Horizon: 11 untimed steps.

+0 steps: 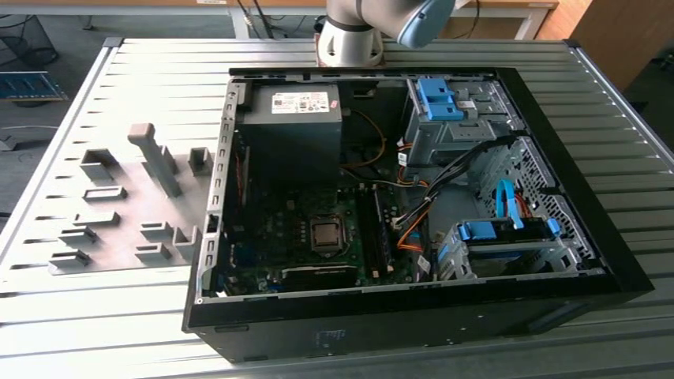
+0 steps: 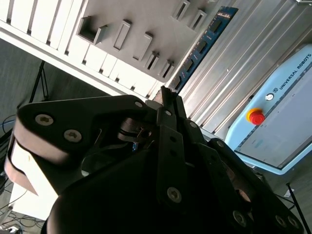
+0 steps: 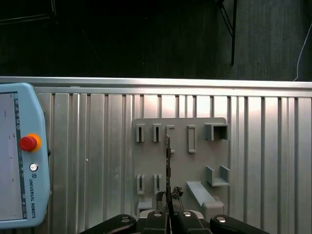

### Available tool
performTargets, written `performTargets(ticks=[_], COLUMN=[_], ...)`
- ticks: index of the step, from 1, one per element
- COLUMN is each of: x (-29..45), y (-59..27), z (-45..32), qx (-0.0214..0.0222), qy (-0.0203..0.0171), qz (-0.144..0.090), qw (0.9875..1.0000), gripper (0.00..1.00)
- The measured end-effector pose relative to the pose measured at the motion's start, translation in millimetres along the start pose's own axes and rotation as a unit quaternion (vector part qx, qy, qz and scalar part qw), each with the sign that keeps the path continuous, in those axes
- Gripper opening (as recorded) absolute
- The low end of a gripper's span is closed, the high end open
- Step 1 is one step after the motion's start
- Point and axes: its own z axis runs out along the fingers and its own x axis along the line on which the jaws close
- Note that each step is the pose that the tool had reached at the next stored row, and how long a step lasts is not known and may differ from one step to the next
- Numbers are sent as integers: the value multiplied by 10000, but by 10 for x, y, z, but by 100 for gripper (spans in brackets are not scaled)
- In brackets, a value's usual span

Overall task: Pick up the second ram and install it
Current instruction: 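Pick up the second ram and move it above second insertion slot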

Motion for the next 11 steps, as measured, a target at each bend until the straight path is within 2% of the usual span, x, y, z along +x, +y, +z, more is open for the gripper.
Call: performTargets(ticks=[11], x=[0], y=[0], z=[-10], qx=[0], qy=[0], qz=[0], qw=[10000], gripper=[14])
